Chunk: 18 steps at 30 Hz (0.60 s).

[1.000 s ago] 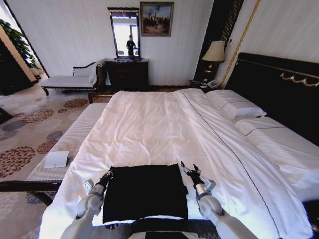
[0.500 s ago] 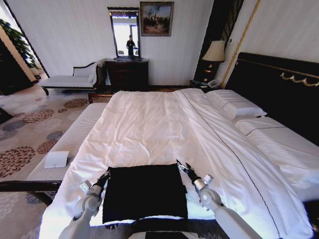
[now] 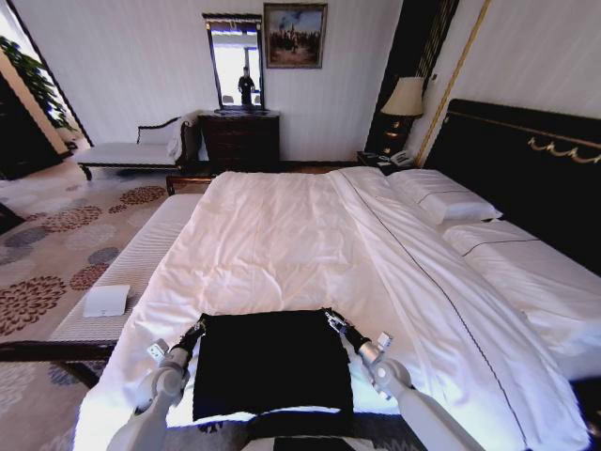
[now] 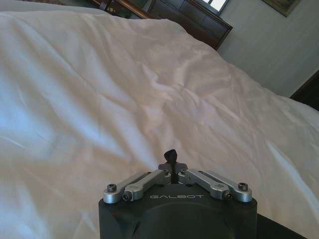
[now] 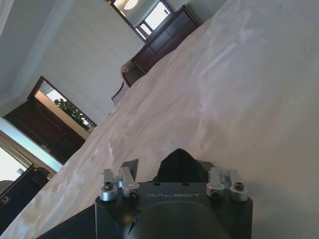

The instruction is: Fold the clothes on the bed.

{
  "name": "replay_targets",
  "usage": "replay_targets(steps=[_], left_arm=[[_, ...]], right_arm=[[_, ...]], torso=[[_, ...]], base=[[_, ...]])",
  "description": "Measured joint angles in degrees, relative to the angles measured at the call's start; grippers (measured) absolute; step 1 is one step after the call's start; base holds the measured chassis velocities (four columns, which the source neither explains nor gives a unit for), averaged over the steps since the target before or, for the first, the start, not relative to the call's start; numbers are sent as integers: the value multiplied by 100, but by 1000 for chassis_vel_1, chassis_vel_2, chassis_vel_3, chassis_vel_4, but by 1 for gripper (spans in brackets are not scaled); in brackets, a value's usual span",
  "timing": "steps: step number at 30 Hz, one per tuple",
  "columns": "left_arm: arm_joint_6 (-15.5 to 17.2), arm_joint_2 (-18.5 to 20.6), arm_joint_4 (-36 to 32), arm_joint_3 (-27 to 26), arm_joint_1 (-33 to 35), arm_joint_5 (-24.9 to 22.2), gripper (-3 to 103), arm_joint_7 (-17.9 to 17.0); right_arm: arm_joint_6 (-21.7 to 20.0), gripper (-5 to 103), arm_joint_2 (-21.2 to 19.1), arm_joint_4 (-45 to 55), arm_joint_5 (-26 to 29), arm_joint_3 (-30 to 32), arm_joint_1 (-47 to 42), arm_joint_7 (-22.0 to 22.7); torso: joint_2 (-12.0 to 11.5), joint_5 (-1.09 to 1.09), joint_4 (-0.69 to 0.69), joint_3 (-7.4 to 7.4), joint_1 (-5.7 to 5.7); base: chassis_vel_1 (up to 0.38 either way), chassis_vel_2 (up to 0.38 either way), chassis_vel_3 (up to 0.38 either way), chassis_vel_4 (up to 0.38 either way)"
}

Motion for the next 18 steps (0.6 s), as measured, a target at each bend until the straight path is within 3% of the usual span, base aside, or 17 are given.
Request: replay_targets(steps=[1, 7, 10, 12, 16, 18], left_arm=[[-1, -4, 0, 4, -1, 4, 1, 0], [-1, -14, 0, 10, -4, 18, 1, -2], [-2, -32, 0, 15, -5, 35, 1, -5], [-2, -39, -4, 18, -5, 38, 1, -8], [-4, -67, -66, 21, 19, 58, 1, -16], [-7, -73, -83, 21, 28, 61, 1, -16]], right_arm=[[-2, 57, 6, -29, 2, -2, 16, -24], [-2, 41, 16, -81, 18, -5, 39, -85], [-19, 25, 2, -82, 12, -4, 13, -141], [-20, 25, -1, -81, 9, 2, 2, -153], [76, 4, -4, -35, 15, 50, -37, -217], [136, 2, -3, -13, 24, 62, -47, -238]], torso=[[0, 0, 0, 0, 0], [0, 0, 0, 0, 0], [0, 0, 0, 0, 0], [0, 0, 0, 0, 0], [0, 0, 0, 0, 0], [0, -1, 0, 0, 0]], base=[[0, 0, 0, 0], [0, 0, 0, 0], [0, 0, 0, 0], [0, 0, 0, 0], [0, 0, 0, 0], [0, 0, 0, 0]])
